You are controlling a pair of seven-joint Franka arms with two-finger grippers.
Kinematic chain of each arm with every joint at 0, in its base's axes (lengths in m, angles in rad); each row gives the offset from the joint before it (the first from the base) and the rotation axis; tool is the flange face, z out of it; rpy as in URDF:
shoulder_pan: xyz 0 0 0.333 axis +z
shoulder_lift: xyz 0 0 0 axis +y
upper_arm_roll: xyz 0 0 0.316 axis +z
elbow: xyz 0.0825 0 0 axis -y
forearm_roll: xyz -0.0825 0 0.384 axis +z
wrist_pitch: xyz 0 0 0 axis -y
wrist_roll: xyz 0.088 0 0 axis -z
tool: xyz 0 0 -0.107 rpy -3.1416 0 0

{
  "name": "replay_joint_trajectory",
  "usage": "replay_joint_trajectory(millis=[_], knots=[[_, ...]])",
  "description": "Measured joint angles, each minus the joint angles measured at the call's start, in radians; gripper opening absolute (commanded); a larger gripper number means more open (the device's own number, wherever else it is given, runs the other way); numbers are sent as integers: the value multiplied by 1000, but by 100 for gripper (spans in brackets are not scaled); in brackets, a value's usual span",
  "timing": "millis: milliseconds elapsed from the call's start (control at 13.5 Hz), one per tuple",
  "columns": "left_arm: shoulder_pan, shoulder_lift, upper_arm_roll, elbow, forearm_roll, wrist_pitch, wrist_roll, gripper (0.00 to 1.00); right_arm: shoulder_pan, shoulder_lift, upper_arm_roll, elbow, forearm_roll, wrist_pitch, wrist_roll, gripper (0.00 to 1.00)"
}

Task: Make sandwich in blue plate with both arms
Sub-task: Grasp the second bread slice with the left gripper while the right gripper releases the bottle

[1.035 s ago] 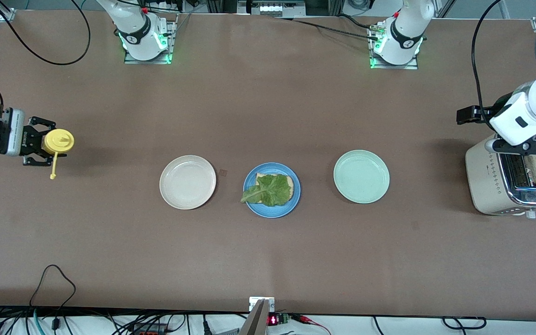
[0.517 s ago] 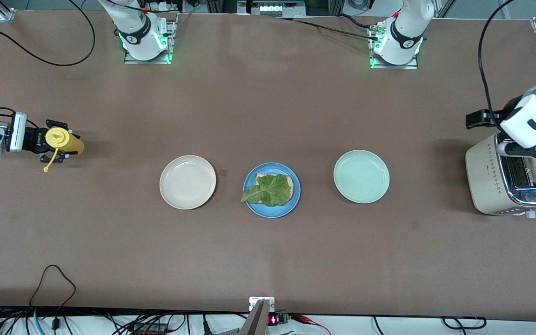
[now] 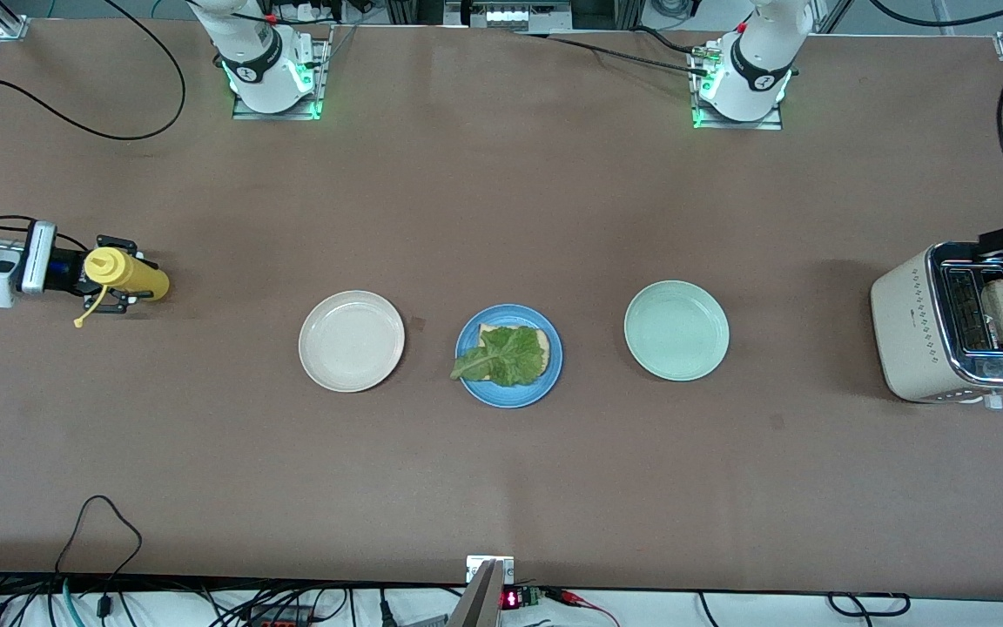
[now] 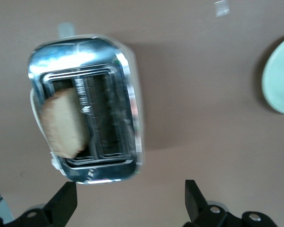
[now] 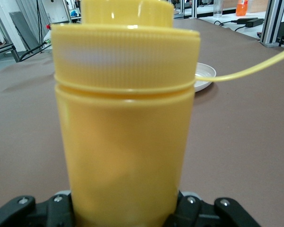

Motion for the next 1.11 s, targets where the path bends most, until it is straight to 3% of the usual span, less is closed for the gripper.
replay_joint_trajectory(millis=[74,148,222,296,370,444,591,739,1109], knots=[[42,23,0,-1,-1,34,57,100,0,12,1,6,0,0,-1,0],[69,46,0,-1,-1,67,98,100,-1,22,1,10,0,-1,-1,12],[87,69,-1,-1,-1,103,133,99,-3,32,1,12,0,-1,-2,41],[99,92,-1,-2,-1,143,173,94,-4,39,1,13,0,-1,-2,60],[108,114,-2,-2,-1,178,216,93,-6,46,2,13,0,-1,-2,65],[118,133,-2,-2,-1,203,248,86,-7,51,2,14,0,-2,-2,100],[144,167,-3,-2,-3,221,278,77,-11,56,3,16,0,-6,-2,100],[158,187,-3,-2,-14,232,291,50,-15,56,6,20,0,-19,-2,100],[161,197,-5,0,-49,236,293,1,-25,56,6,24,0,-23,-2,100]])
